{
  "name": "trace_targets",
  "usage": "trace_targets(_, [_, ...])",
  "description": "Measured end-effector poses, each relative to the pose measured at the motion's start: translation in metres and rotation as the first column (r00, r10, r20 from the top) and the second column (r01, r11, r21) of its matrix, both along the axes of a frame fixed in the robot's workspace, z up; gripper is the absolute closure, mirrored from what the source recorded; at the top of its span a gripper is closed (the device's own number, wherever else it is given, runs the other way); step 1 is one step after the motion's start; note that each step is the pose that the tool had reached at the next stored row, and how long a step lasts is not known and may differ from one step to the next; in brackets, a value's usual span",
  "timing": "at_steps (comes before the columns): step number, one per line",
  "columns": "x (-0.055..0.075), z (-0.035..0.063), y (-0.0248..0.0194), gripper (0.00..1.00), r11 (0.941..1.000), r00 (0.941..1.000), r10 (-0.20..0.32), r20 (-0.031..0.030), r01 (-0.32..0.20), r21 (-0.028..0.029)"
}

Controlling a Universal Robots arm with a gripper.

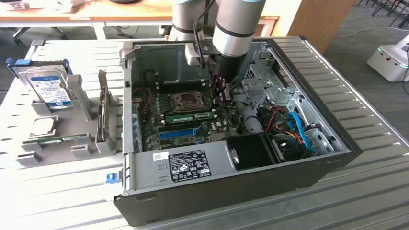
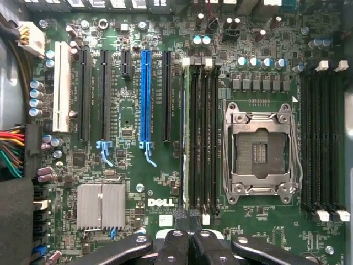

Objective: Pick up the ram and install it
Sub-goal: 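Press down the ram until it locks into place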

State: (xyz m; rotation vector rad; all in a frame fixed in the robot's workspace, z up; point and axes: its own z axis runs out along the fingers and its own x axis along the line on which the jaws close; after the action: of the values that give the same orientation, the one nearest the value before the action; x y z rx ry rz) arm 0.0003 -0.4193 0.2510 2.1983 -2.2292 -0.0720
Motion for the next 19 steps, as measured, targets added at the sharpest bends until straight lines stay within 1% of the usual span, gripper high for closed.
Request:
trace_targets(6, [0.000, -0.0060, 0.0000, 0.89, 1.0000, 1.0000, 0.000, 0.0000, 0.000, 0.0000])
trace_targets(19, [0.000, -0.0152, 0.0000, 0.89, 1.0000, 1.0000, 0.000, 0.0000, 0.000, -0.0001])
